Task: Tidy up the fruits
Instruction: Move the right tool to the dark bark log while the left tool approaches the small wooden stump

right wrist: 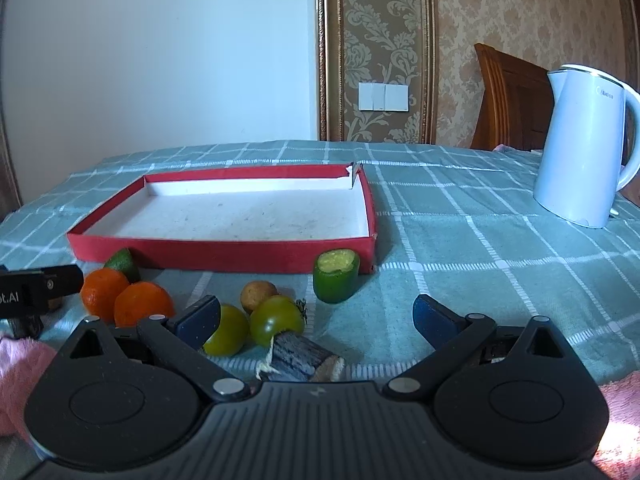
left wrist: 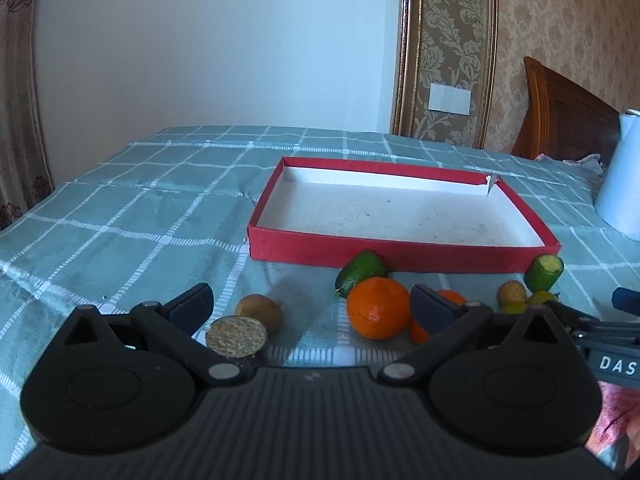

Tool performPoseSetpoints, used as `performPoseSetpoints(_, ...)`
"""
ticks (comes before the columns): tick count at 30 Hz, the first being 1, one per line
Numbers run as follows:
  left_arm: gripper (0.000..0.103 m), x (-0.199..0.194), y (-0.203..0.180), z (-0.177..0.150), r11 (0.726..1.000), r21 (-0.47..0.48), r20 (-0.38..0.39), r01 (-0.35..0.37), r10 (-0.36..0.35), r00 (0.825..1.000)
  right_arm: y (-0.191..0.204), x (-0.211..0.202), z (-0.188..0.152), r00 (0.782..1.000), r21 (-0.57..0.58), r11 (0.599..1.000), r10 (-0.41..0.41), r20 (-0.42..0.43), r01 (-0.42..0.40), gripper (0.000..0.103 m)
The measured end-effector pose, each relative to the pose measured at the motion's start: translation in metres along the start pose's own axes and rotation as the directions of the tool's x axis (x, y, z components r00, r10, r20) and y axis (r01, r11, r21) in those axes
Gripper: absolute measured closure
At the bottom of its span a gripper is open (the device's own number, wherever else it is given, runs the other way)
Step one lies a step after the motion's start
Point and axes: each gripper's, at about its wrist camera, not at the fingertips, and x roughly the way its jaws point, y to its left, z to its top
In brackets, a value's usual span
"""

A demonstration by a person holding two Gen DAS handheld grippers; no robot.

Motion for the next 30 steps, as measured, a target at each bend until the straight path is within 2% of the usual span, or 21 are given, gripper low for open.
performPoseSetpoints(12, 0.0, 0.002, 0.005, -0.003, 1.0, 0.008, -0.012, 0.003, -0.003, 1.0, -0.024, -0.012, -0.008, 1.0, 0.031, 1.0, -0.007, 0.017, 0.006, 0.0)
performPoseSetpoints(23, 0.0, 0.002, -0.001, -0.007, 0.999, 0.037, -0.02, 0.015, -0.014, 1.0, -0.022, -0.009, -0.01, 1.0, 0.017, 1.0, 0.019, -0.025, -0.019, 0.0)
performPoseSetpoints(30, 0.0, 0.002, -0.005, -0.01, 0.998, 0.063, -0.019, 0.003, -0.002, 1.0, -0.02, -0.005, -0.009, 0.999, -0.001, 1.0, 0.0, -0.032, 0.0, 0.0)
